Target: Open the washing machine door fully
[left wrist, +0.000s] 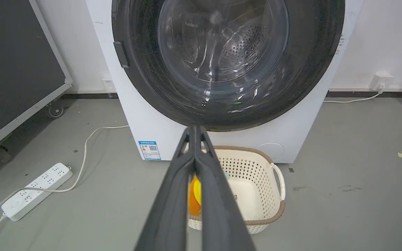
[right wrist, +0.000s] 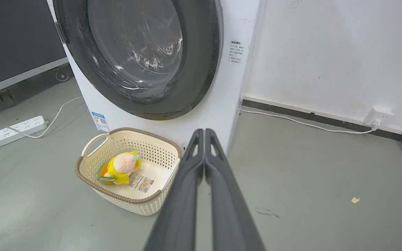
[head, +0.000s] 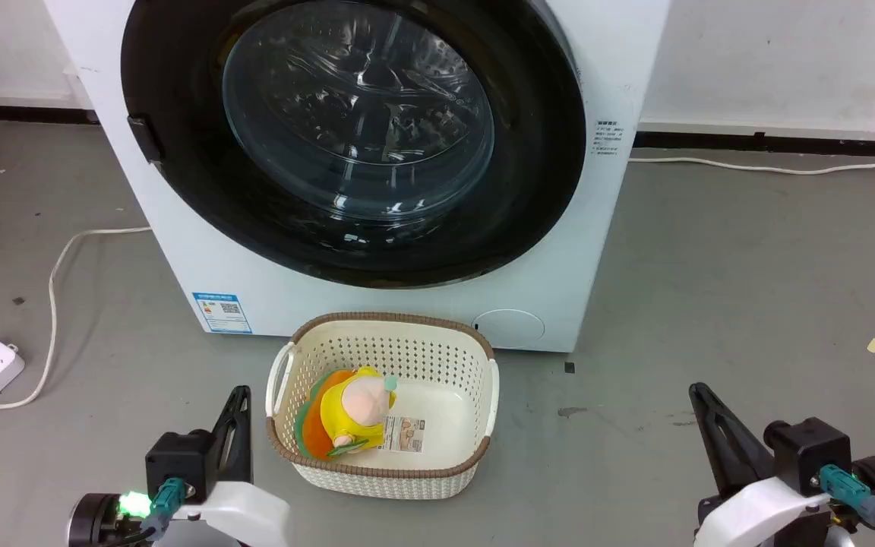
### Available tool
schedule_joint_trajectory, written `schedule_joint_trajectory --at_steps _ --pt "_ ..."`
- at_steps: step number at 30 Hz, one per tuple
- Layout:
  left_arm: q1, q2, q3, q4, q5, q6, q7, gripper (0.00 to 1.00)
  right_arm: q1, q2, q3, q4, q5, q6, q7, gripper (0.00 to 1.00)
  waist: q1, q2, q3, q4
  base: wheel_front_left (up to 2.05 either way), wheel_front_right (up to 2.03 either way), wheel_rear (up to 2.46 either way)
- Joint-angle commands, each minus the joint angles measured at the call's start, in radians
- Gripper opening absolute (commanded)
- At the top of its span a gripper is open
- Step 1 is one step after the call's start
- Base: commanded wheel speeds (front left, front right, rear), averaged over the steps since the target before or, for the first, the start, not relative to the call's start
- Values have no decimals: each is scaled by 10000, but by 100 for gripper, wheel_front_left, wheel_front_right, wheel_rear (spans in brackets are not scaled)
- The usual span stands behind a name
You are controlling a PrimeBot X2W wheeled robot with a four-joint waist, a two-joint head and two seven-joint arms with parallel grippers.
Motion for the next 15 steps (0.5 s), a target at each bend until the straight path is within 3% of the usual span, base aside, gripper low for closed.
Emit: schedule_joint_trajectory --at_steps 1,15 --pt "-148 14 -1 -37 89 -43 3 0 -122 53 -9 -51 -78 -6 5 0 0 0 0 0 0 0 0" --pt "-148 14 -1 -37 89 -43 3 0 -122 53 -9 -51 -78 -6 5 0 0 0 0 0 0 0 0"
